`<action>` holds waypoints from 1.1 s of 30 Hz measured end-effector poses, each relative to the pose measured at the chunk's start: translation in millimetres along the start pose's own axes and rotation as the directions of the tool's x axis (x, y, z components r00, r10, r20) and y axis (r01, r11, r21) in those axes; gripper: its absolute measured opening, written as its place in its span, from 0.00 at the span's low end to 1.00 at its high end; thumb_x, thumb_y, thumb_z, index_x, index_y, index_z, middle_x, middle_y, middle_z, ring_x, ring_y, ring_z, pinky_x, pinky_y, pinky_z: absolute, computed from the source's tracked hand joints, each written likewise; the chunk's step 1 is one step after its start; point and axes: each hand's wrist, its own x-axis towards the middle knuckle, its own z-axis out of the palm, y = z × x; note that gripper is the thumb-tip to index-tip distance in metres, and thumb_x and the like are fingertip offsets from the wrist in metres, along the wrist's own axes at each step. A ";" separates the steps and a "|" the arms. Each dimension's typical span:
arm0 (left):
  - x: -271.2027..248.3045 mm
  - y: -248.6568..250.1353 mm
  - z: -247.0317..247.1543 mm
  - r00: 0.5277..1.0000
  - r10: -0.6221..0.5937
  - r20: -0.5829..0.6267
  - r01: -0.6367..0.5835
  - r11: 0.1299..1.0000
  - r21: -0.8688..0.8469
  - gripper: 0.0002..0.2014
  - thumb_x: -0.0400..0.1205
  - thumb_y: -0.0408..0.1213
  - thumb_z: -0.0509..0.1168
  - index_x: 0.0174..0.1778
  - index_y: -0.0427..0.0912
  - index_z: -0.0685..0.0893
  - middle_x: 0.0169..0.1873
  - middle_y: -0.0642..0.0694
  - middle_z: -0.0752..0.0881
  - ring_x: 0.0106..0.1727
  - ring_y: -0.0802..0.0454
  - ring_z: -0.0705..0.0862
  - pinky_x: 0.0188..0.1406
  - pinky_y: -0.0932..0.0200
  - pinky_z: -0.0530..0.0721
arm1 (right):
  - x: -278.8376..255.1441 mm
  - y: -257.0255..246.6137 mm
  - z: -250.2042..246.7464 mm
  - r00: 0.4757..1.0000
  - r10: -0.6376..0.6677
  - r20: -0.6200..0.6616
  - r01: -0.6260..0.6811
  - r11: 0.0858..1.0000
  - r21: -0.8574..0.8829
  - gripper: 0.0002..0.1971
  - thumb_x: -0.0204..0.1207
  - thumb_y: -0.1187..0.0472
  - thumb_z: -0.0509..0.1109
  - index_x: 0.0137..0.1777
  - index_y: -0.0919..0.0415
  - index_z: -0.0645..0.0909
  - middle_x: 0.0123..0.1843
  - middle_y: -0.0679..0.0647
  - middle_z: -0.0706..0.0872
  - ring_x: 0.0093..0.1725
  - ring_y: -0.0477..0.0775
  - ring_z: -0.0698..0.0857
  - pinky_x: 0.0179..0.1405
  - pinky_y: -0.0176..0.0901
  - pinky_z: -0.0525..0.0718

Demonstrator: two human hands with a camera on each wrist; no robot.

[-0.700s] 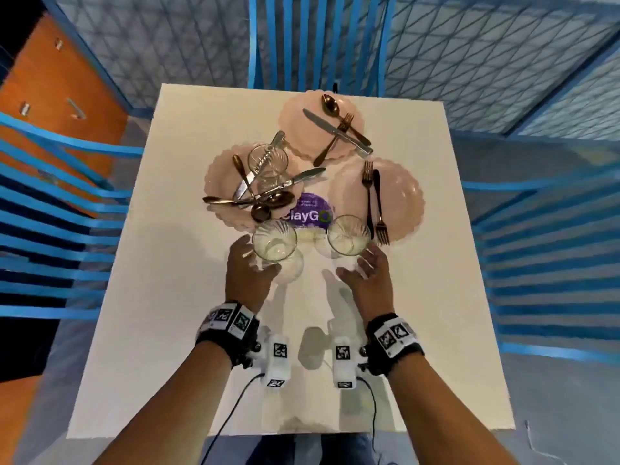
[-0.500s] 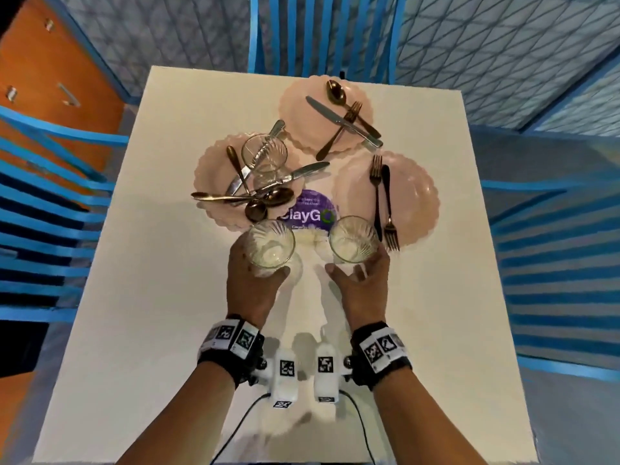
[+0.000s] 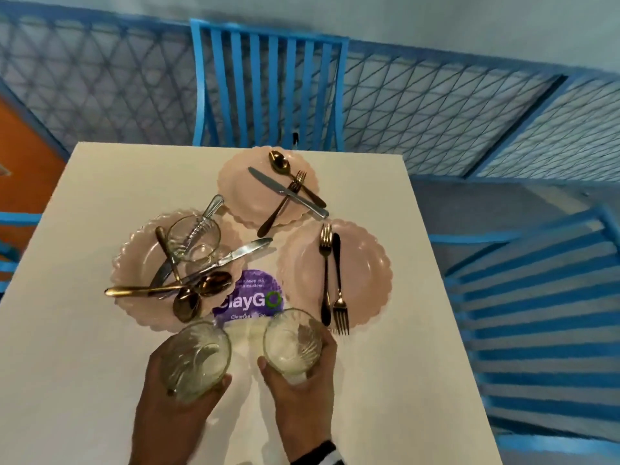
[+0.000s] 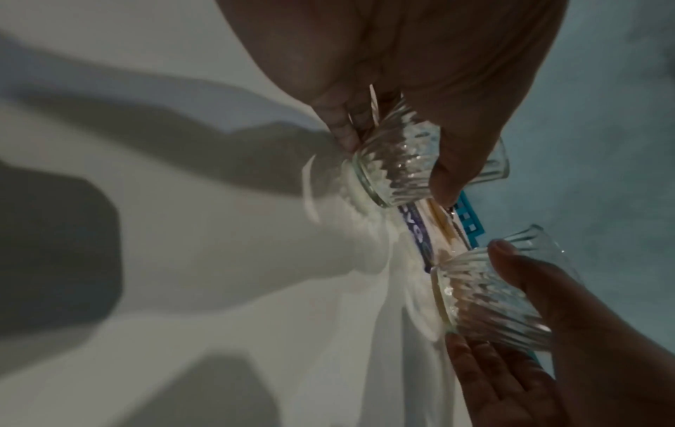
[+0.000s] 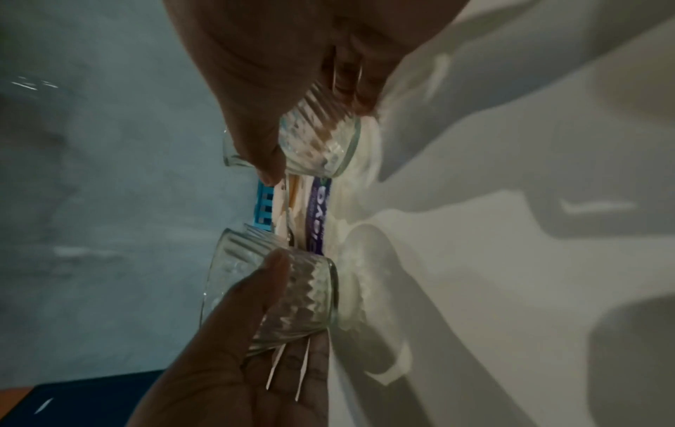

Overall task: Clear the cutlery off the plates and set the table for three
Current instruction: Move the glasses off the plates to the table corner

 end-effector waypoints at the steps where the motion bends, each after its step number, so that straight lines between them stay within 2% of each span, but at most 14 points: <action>1: 9.9 0.6 -0.5 0.999 0.029 0.039 -0.031 0.998 0.055 0.43 0.47 0.54 0.86 0.62 0.67 0.84 0.58 0.60 0.89 0.56 0.53 0.90 0.61 0.51 0.88 | 5.6 14.8 -18.1 0.998 -0.022 -0.066 0.017 0.998 -0.065 0.62 0.33 0.50 0.94 0.75 0.45 0.70 0.68 0.13 0.66 0.62 0.09 0.66 0.71 0.47 0.80; 2: 16.2 4.1 -2.3 0.993 0.016 0.120 -0.030 0.993 0.115 0.45 0.46 0.56 0.87 0.63 0.68 0.84 0.59 0.59 0.89 0.57 0.57 0.90 0.61 0.57 0.87 | 5.1 22.7 -30.8 0.995 -0.040 -0.091 0.035 0.998 -0.053 0.69 0.25 0.48 0.94 0.76 0.44 0.69 0.71 0.13 0.60 0.59 0.04 0.60 0.72 0.55 0.79; 3: 22.9 7.9 -1.0 0.981 0.006 0.192 -0.040 0.985 0.170 0.49 0.46 0.58 0.89 0.67 0.66 0.82 0.62 0.56 0.89 0.60 0.59 0.89 0.61 0.59 0.86 | 9.2 10.1 -50.8 0.994 -0.085 -0.064 0.079 0.992 -0.100 0.65 0.29 0.55 0.96 0.74 0.43 0.70 0.71 0.18 0.67 0.58 0.07 0.67 0.68 0.53 0.81; 5: 35.7 32.7 17.0 0.968 0.020 0.250 -0.054 0.990 0.131 0.53 0.49 0.56 0.89 0.73 0.55 0.79 0.67 0.55 0.86 0.65 0.58 0.87 0.63 0.58 0.85 | 25.5 -50.3 -65.2 0.992 -0.125 -0.007 0.123 0.984 -0.132 0.45 0.49 0.75 0.90 0.65 0.48 0.76 0.62 0.39 0.87 0.53 0.30 0.85 0.58 0.43 0.84; 6: 43.8 52.4 33.3 0.966 0.055 0.253 -0.085 0.991 0.108 0.52 0.51 0.53 0.89 0.73 0.50 0.80 0.66 0.56 0.86 0.65 0.58 0.87 0.64 0.58 0.84 | 38.3 -81.2 -77.1 0.979 -0.171 -0.109 0.162 0.983 -0.089 0.42 0.52 0.77 0.88 0.64 0.51 0.77 0.61 0.48 0.90 0.54 0.39 0.87 0.58 0.43 0.85; 7: 50.9 72.8 52.4 0.960 0.102 0.260 -0.125 0.989 0.075 0.49 0.52 0.49 0.89 0.72 0.47 0.80 0.64 0.57 0.87 0.64 0.58 0.87 0.63 0.58 0.85 | 45.1 -116.6 -104.9 0.972 -0.219 -0.079 0.214 0.974 -0.071 0.42 0.53 0.74 0.89 0.66 0.51 0.77 0.62 0.50 0.89 0.58 0.43 0.88 0.60 0.43 0.85; 10: 93.0 133.5 123.0 0.940 0.162 0.301 -0.160 0.987 -0.033 0.42 0.59 0.40 0.90 0.69 0.55 0.80 0.60 0.61 0.88 0.62 0.61 0.86 0.62 0.57 0.86 | 126.3 -153.9 -135.7 0.955 -0.295 0.025 0.296 0.942 -0.160 0.43 0.56 0.60 0.90 0.70 0.43 0.73 0.64 0.47 0.86 0.65 0.49 0.85 0.65 0.47 0.83; 13: 154.0 163.6 188.8 0.937 0.202 0.284 -0.193 0.979 -0.060 0.40 0.63 0.46 0.86 0.69 0.62 0.76 0.62 0.60 0.86 0.65 0.59 0.85 0.68 0.47 0.83 | 228.6 -174.2 -153.8 0.958 -0.286 -0.014 0.280 0.946 -0.164 0.39 0.60 0.63 0.89 0.68 0.43 0.73 0.62 0.50 0.86 0.62 0.51 0.87 0.68 0.55 0.84; 15: 189.6 177.4 231.4 0.931 0.233 0.281 -0.226 0.972 -0.058 0.38 0.65 0.45 0.85 0.69 0.61 0.75 0.61 0.60 0.85 0.64 0.60 0.83 0.69 0.49 0.82 | 289.6 -190.0 -155.3 0.952 -0.303 -0.036 0.294 0.943 -0.153 0.37 0.60 0.64 0.89 0.65 0.44 0.73 0.60 0.50 0.87 0.58 0.46 0.89 0.67 0.55 0.85; 19: 250.5 184.5 304.8 0.949 0.215 0.231 -0.218 0.976 -0.012 0.36 0.64 0.42 0.86 0.65 0.53 0.76 0.56 0.57 0.85 0.59 0.54 0.84 0.61 0.56 0.83 | 374.9 -202.7 -150.2 0.957 -0.289 -0.026 0.283 0.949 -0.141 0.36 0.64 0.68 0.87 0.67 0.54 0.71 0.54 0.47 0.86 0.42 0.28 0.86 0.50 0.27 0.85; 22: 284.5 167.6 337.5 0.972 0.155 0.176 -0.153 0.988 -0.023 0.36 0.61 0.43 0.86 0.62 0.52 0.76 0.51 0.55 0.85 0.57 0.47 0.86 0.60 0.51 0.84 | 411.7 -200.0 -145.6 0.966 -0.260 -0.015 0.251 0.945 -0.210 0.40 0.63 0.63 0.88 0.71 0.55 0.70 0.50 0.41 0.84 0.46 0.36 0.84 0.48 0.28 0.82; 26: 311.3 147.0 359.5 0.979 0.095 0.178 -0.088 0.995 -0.050 0.37 0.52 0.51 0.84 0.55 0.61 0.74 0.53 0.55 0.84 0.57 0.44 0.87 0.61 0.42 0.86 | 438.5 -194.2 -141.3 0.964 -0.266 0.003 0.258 0.931 -0.260 0.39 0.65 0.63 0.87 0.72 0.55 0.68 0.52 0.45 0.82 0.47 0.42 0.83 0.44 0.27 0.79; 29: 319.1 138.4 366.2 0.979 0.090 0.183 -0.078 0.994 -0.071 0.36 0.50 0.53 0.82 0.52 0.63 0.74 0.54 0.54 0.84 0.57 0.43 0.88 0.61 0.39 0.87 | 449.7 -190.6 -137.1 0.964 -0.265 0.016 0.260 0.932 -0.254 0.40 0.64 0.61 0.87 0.73 0.54 0.68 0.57 0.50 0.84 0.54 0.50 0.84 0.54 0.39 0.82; 33: 321.9 137.7 372.3 0.978 0.092 0.188 -0.073 0.992 -0.107 0.36 0.50 0.53 0.82 0.53 0.62 0.74 0.55 0.52 0.84 0.57 0.44 0.88 0.60 0.38 0.88 | 458.7 -184.8 -134.2 0.971 -0.239 0.013 0.234 0.936 -0.263 0.41 0.62 0.59 0.88 0.72 0.51 0.69 0.55 0.46 0.84 0.57 0.51 0.86 0.61 0.47 0.85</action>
